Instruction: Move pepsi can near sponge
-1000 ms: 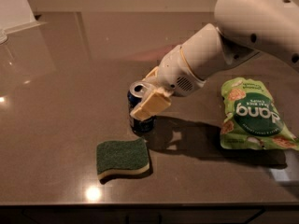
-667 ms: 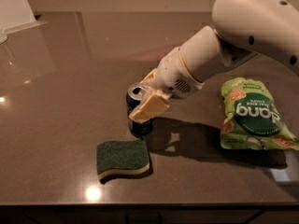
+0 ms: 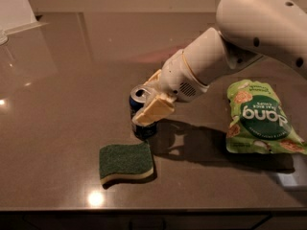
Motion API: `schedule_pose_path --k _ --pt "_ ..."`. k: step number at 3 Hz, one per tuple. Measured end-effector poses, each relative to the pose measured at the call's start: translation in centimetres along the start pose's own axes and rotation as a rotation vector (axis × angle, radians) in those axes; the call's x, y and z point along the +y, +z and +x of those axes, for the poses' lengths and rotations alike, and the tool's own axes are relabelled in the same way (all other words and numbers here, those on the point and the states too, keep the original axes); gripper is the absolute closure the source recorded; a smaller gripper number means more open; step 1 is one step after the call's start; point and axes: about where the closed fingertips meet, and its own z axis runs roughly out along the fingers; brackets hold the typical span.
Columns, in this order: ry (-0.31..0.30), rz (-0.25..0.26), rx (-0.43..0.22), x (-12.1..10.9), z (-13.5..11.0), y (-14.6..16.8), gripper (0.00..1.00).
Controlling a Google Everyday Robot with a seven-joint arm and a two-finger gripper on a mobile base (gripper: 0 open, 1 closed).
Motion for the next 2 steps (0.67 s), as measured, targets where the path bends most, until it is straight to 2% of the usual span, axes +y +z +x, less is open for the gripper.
schedule_pose_path --k 1,2 --pt "-0.003 -0.001 0.001 0.11 -0.13 0.04 0.00" --pt "-0.003 -0.001 0.001 0.12 -0.14 0.04 0.00"
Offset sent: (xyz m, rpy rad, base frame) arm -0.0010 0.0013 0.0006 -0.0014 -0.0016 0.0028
